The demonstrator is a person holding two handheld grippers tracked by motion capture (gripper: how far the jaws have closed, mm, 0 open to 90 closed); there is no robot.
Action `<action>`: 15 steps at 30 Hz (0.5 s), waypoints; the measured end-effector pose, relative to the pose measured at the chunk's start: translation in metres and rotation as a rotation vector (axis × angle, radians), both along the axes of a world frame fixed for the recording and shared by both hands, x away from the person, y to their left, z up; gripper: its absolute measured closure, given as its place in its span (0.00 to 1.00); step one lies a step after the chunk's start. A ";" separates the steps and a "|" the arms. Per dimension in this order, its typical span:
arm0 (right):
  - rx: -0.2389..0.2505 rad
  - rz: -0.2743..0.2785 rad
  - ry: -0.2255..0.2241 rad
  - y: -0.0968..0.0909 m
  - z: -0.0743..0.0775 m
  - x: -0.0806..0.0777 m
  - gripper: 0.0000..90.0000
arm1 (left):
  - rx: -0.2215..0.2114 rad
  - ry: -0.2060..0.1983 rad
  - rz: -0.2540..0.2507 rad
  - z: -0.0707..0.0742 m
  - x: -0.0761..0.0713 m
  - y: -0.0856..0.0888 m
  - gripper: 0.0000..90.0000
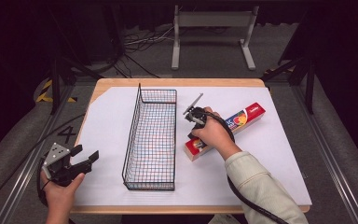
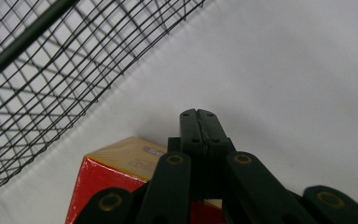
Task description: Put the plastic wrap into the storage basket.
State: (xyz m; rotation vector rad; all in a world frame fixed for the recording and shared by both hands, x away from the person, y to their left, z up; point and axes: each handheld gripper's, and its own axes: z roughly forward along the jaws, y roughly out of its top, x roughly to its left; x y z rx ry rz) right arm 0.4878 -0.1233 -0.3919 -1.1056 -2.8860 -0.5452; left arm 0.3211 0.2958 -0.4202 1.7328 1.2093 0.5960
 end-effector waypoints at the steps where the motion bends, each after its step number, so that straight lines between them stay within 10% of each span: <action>1: 0.002 0.001 0.006 -0.001 0.000 -0.002 1.00 | -0.001 0.001 -0.002 0.000 0.000 0.000 0.32; 15: -0.070 0.077 0.092 -0.009 -0.005 -0.024 1.00 | -0.004 0.007 -0.008 0.000 0.004 -0.002 0.32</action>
